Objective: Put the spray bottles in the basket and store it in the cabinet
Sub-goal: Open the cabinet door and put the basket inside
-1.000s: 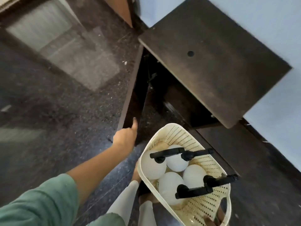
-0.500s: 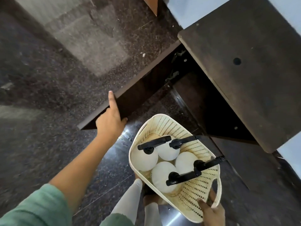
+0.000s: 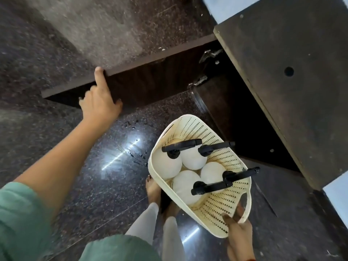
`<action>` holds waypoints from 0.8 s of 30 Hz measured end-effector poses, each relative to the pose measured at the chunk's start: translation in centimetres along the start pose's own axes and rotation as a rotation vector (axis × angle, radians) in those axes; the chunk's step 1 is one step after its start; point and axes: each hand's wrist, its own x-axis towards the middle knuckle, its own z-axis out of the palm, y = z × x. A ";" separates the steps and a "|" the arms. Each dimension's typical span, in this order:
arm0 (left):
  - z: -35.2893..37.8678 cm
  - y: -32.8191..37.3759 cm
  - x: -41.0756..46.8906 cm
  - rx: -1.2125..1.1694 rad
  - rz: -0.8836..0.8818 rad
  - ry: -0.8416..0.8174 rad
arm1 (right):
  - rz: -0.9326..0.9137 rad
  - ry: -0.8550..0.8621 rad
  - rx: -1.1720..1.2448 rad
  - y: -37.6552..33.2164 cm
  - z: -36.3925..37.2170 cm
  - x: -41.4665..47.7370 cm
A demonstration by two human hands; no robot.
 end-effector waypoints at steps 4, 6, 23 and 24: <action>0.0 0.6 -0.8 -0.175 -0.051 -0.014 | 0.008 -0.021 0.007 -0.7 0.0 1.2; 0.7 1.5 -3.5 -0.283 -0.055 0.034 | 0.005 -0.024 0.024 -1.0 0.1 1.7; 19.4 10.2 -9.3 -0.791 0.276 -0.098 | -0.095 -0.036 0.145 0.4 6.1 20.9; 19.4 11.0 -9.7 -0.799 0.391 0.035 | -0.106 -0.030 0.160 0.1 6.5 22.1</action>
